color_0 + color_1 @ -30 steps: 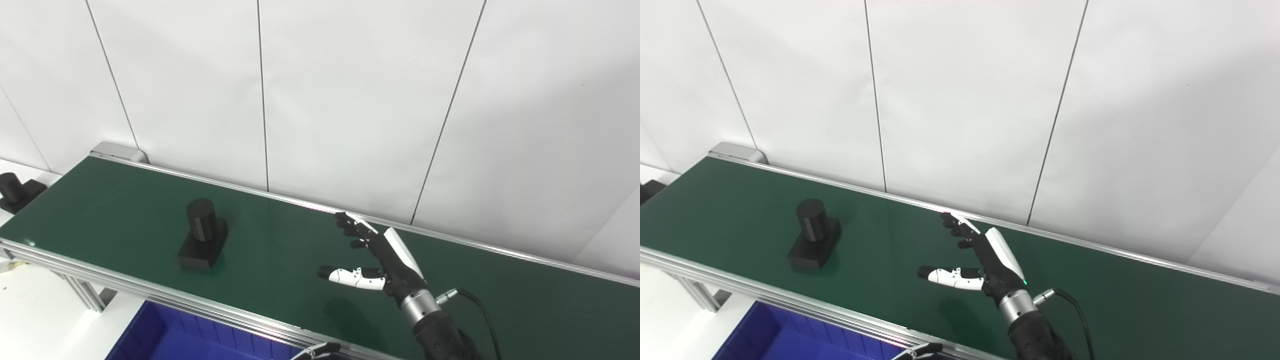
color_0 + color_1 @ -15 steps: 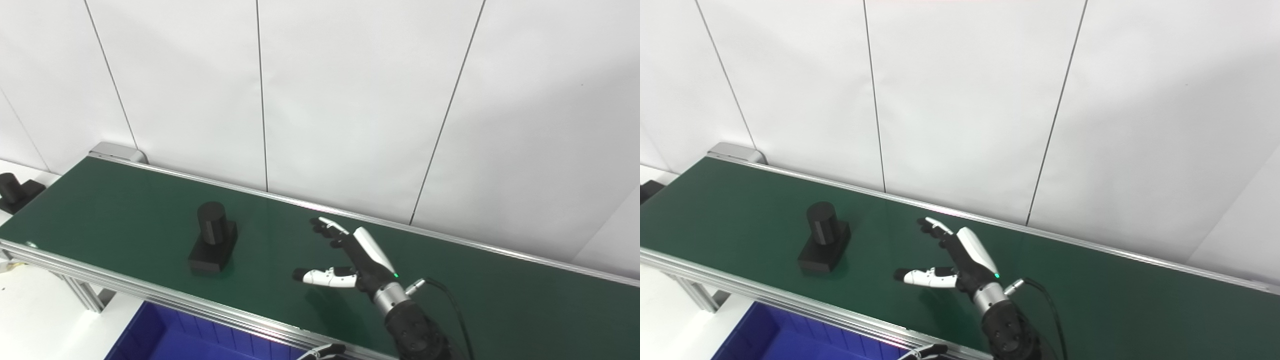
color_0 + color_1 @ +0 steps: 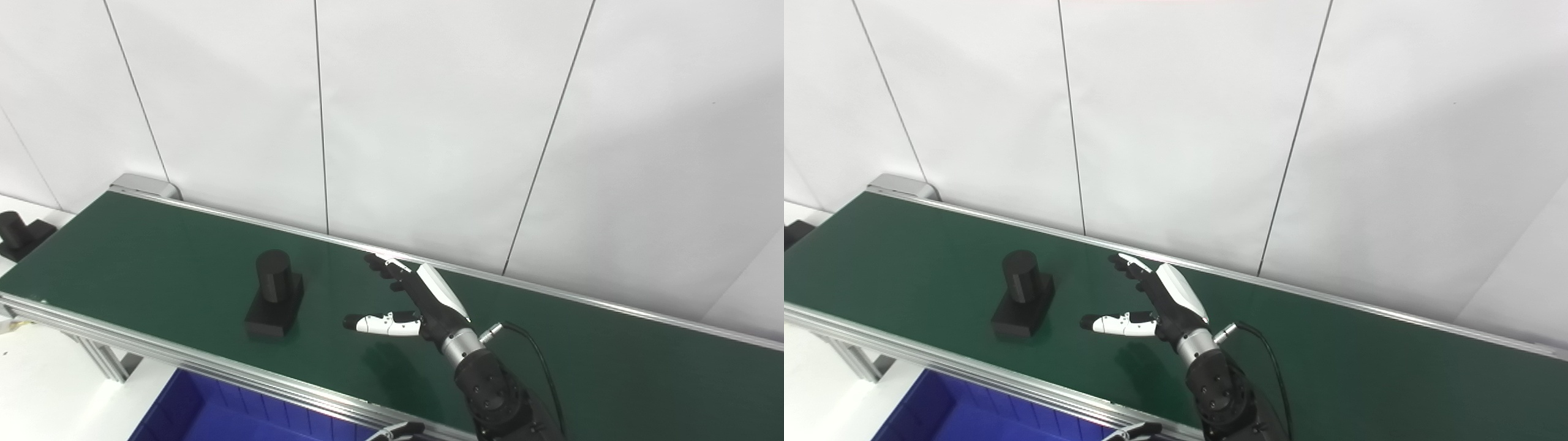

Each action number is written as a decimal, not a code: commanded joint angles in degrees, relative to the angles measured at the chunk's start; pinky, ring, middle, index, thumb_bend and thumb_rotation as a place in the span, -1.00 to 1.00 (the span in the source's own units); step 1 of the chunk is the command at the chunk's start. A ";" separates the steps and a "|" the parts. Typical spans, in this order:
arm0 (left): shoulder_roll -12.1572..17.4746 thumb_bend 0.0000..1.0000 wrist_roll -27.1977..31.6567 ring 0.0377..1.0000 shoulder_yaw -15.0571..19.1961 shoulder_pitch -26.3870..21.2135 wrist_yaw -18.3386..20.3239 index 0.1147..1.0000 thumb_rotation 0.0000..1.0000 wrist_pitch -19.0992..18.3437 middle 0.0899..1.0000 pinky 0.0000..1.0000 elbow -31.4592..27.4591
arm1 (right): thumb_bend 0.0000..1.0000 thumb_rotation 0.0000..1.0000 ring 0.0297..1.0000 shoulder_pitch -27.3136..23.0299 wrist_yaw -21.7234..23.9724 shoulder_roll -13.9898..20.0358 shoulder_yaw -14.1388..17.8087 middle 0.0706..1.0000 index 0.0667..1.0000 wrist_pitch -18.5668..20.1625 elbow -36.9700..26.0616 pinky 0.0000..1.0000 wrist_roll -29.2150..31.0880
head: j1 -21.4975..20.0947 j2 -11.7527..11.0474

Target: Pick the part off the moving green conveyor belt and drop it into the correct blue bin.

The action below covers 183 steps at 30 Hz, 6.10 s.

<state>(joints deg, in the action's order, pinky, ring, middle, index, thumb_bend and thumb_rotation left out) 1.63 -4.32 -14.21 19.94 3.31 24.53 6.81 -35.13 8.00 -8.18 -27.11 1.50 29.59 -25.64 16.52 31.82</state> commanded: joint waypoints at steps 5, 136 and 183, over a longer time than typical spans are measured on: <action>-0.41 0.76 -0.43 0.47 -0.46 -0.06 -0.71 0.61 0.06 2.37 0.53 0.38 -1.26 | 0.50 -0.09 0.71 -4.15 -2.78 -2.12 0.06 0.69 0.76 -4.56 1.93 0.61 -0.69 | 0.11 0.02; -2.01 0.62 -3.18 0.54 -3.83 5.61 -2.26 0.69 0.23 1.98 0.59 0.45 -9.95 | 0.51 -0.74 0.35 -5.90 -28.75 -6.31 0.11 0.33 0.32 -3.57 26.18 0.30 -7.97 | -0.57 6.52; -0.55 0.64 0.03 0.55 -2.25 4.23 -1.02 0.70 0.25 2.25 0.60 0.44 -8.53 | 0.04 -1.00 -0.21 5.94 -27.09 -0.98 9.50 -0.05 -0.09 0.00 -9.12 -0.15 -2.06 | -6.81 5.84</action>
<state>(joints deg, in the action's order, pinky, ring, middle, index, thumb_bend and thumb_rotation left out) 0.76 -4.91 -16.67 24.58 1.46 24.51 -1.07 -28.29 -19.98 -8.69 -18.33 0.61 23.85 -28.29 10.20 37.79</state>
